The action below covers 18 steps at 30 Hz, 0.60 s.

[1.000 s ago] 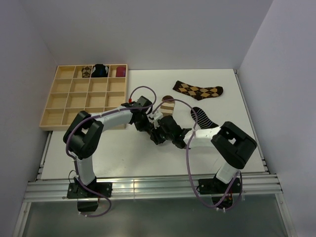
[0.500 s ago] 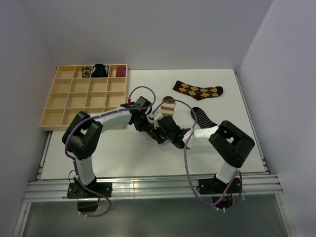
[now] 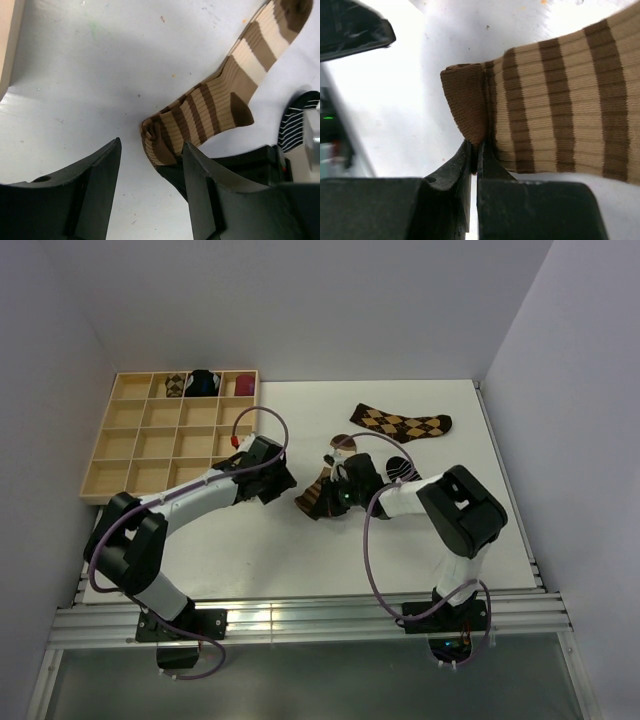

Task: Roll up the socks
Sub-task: Roll the sock at the center of the board.

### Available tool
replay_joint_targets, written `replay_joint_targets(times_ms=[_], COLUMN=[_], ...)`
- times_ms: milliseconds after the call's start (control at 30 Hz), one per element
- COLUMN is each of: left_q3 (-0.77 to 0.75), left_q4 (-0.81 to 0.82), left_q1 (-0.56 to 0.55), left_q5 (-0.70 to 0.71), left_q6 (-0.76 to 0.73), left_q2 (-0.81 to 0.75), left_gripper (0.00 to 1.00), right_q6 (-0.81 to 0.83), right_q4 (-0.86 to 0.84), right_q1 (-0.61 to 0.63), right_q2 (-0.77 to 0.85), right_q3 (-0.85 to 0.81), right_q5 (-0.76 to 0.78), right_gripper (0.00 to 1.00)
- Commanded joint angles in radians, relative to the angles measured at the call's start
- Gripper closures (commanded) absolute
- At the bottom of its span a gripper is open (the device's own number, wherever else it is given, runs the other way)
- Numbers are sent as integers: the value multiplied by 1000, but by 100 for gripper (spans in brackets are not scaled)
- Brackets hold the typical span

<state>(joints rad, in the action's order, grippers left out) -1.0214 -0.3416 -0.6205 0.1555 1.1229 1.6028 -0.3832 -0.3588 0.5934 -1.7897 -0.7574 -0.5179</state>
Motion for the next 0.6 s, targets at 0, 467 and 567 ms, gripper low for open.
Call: replay_joint_targets(times_ms=[0,467,567], left_q3=[38,112,118], left_q4=[93,227,246], left_q1=[-1,-25,-31], left_q5=[13,-56,-69], left_q6=[29,26,31], left_q2=[-47,-24,-9], left_gripper=[42,41,41], right_q6=[-149,-461,-424], right_q4=[-109,-336,-264], right_q1=[-46,-167,-167], right_q2=[-51,-223,-223], right_q3=[-8,38,17], right_q5=[-209,-372,-361], right_gripper=[100,100,100])
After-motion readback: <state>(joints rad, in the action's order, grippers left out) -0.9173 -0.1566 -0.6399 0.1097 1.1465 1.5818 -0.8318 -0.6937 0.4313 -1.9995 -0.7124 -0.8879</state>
